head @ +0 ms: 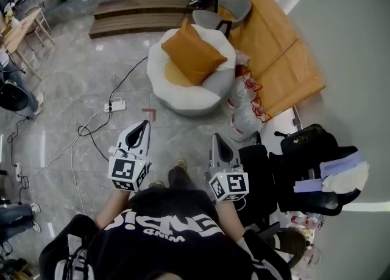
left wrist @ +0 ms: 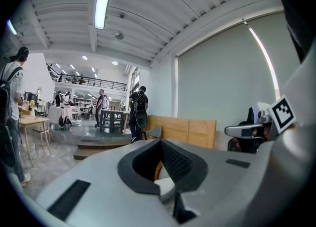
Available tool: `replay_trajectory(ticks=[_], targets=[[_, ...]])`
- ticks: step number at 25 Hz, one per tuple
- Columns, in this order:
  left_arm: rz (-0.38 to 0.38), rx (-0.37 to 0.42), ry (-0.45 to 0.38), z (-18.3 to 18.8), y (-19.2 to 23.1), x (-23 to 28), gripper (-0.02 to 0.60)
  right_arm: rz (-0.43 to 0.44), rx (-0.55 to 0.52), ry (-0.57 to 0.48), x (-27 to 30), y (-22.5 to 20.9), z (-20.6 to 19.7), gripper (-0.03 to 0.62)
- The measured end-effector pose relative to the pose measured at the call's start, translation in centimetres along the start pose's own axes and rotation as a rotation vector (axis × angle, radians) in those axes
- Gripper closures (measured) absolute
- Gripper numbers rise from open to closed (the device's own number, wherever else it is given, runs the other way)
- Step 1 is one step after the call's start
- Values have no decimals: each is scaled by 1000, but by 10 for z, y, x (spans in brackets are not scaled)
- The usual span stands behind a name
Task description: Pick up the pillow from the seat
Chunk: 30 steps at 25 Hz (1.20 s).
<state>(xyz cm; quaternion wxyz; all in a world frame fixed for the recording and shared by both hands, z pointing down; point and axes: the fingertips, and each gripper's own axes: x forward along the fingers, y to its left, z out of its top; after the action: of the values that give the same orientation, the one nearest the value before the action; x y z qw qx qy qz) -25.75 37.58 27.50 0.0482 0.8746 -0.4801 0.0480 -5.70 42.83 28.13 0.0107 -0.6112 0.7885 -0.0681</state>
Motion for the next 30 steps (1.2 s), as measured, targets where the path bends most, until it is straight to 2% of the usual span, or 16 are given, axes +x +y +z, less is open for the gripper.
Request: replay_trajectory(ticks=[18,30], targets=[[-32,-15,31,1,-5,103,574,-14,14,37,58,-76,-2,572],[14,2,19,14,-10,190,574,11,11,43,111,-152,3,572]])
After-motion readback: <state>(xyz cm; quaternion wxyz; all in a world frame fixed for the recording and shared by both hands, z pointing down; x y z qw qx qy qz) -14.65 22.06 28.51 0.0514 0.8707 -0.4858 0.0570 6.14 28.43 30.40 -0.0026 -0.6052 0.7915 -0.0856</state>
